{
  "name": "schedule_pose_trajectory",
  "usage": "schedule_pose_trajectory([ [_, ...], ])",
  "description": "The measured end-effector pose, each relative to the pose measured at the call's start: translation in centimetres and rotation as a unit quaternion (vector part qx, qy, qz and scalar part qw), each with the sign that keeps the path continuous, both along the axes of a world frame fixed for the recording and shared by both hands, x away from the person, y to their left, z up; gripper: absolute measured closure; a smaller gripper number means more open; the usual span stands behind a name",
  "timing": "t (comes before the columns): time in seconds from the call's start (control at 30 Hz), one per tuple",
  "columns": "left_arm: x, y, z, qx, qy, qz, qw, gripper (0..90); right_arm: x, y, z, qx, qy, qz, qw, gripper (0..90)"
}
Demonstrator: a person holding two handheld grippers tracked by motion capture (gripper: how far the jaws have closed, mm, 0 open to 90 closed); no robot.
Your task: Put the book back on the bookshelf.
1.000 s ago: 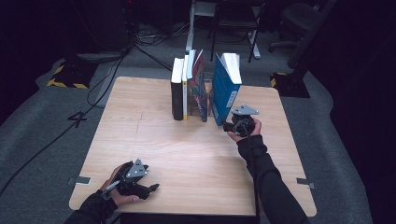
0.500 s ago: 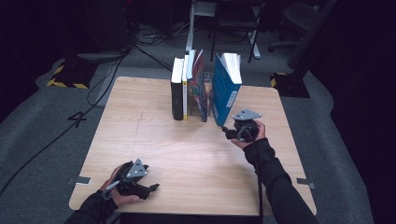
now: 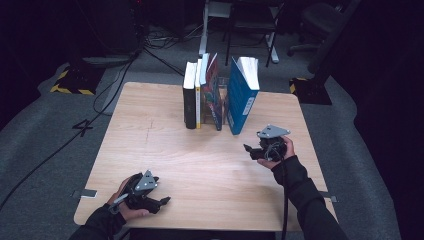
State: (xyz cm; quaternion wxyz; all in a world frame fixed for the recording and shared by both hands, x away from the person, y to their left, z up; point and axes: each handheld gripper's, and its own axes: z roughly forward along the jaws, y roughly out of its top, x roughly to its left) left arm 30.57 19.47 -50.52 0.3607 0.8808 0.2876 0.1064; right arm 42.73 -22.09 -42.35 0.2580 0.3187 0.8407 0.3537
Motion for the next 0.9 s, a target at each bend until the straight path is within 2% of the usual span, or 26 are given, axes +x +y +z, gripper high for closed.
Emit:
schedule_pose_trajectory([
  [0.33, 0.0, 0.0, 0.0, -0.001, 0.000, 0.000, 1.0000, 17.9, -1.5, -1.7, -0.8, -0.003, 0.008, 0.011, 0.9999, 29.5],
  [0.67, 0.0, 0.0, 0.0, 0.000, 0.000, 0.000, 1.0000, 17.9, -3.4, -3.4, -1.5, -0.019, 0.002, 0.018, 0.9996, 29.4],
  [0.9, 0.0, 0.0, 0.0, 0.000, 0.000, 0.000, 1.0000, 17.9, -4.8, -4.4, -2.4, -0.029, 0.008, 0.026, 0.9992, 29.1],
])
